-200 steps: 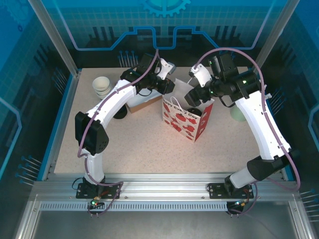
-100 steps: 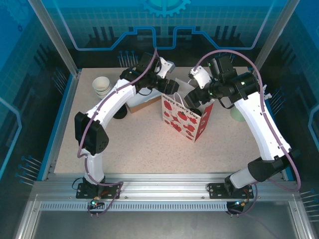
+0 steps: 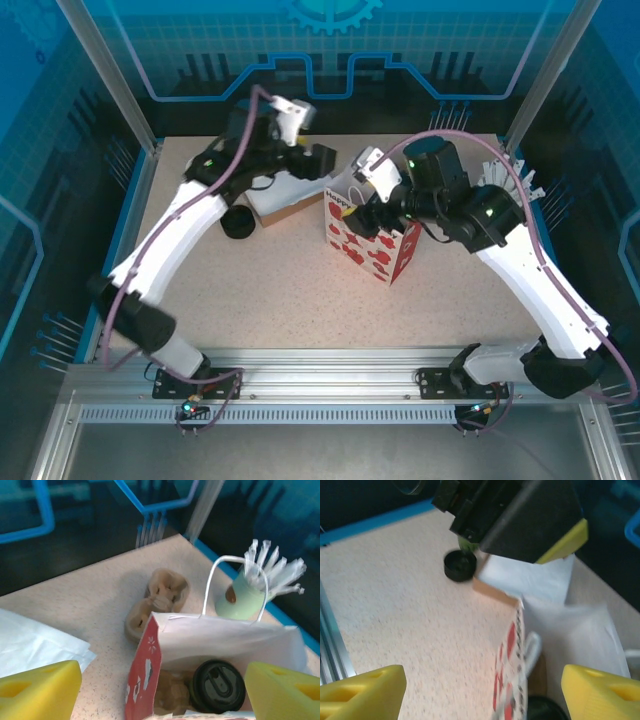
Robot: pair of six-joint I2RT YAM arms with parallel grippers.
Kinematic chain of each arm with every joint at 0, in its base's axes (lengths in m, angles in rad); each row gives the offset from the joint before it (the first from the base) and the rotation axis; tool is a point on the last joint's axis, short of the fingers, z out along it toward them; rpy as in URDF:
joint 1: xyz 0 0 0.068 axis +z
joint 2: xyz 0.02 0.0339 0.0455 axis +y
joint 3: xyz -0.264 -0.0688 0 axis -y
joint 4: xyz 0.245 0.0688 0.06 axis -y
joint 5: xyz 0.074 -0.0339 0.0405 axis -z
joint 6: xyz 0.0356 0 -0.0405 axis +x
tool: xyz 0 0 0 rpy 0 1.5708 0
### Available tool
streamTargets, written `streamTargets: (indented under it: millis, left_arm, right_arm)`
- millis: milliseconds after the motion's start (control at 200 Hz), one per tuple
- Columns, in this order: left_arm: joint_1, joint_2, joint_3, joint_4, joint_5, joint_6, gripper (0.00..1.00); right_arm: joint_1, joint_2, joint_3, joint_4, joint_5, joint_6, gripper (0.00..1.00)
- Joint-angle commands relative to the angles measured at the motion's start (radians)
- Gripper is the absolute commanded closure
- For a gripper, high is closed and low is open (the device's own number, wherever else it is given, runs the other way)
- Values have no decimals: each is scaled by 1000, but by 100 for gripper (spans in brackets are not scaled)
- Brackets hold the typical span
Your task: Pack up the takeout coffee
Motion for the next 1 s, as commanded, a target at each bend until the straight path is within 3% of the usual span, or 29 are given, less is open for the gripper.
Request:
streamTargets:
  millis: [0,115,215,405,515,675,995]
  left_arm:
    - [83,-142,-165,113,-114,-135,17]
    - [203,-264,-337,129,-127,-230,20]
    - [231,-312,-429,109,-146,-237,22]
    - [223,-359,-552,189,-22,-320,22]
    - [195,-370,-569,198,3,-337,23]
    - [128,-380,-593,223,3,-336,24]
    - [64,-386,-654,251,44,-345,25]
  right_arm:
    - [55,-30,-45,221,6,-31,17]
    - [92,-20,-66,282,15,-28,18]
    - [65,-17,-67,268,156,43,17]
    - [-180,-71,-90,155,188,206,17]
    - [-281,-131,-132,111,319,227,15]
    - [-503,-137,-160,51,454,263,14]
    - [-814,9,-142,-48,441,305,23]
